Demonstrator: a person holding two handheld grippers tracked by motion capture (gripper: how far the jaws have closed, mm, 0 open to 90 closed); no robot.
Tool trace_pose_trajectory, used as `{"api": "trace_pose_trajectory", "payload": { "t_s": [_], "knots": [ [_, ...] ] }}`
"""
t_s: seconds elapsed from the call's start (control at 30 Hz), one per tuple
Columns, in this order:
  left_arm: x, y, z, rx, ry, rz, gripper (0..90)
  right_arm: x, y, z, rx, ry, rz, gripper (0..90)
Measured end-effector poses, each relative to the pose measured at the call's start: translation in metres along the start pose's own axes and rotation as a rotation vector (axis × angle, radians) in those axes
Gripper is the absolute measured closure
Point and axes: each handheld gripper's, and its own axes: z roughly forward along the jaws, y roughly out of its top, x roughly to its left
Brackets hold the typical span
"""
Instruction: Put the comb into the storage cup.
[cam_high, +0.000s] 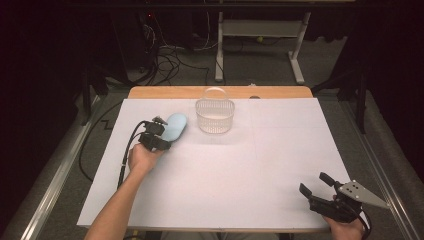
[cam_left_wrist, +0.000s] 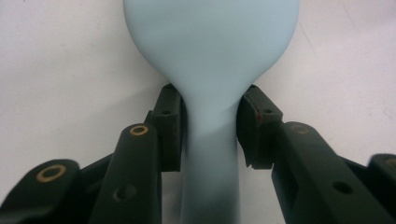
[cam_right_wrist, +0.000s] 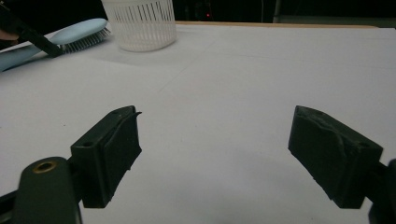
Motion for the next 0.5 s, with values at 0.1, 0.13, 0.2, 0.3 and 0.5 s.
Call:
{"api": "trace_pose_trajectory", "payload": {
  "t_s": [0.1,0.13,0.2,0.3,0.5],
  "knots": [
    [0.0004,0.0012,-0.0003,0.01,0.001,0.005,63.9,-0.0001,0.0,0.0002,0.001,0.001,-0.001,16.9],
    [0.0001,0.0017,-0.0004,0.013,0.003,0.006,64.4,0.0,0.0001,0.0001,0.0,0.0,-0.001,16.9],
    [-0.0004,0.0022,-0.0004,0.017,0.005,0.01,65.2,0.0,0.0001,0.0,-0.002,-0.002,-0.002,17.0],
    [-0.0002,0.0027,-0.0007,0.02,0.001,0.006,66.1,-0.0002,0.0001,-0.0005,-0.004,-0.003,0.0,17.1],
    [0.0001,0.0022,-0.0011,0.017,0.0,0.012,67.4,-0.0004,0.0,-0.0005,-0.003,-0.003,0.001,17.2]
  ]
}}
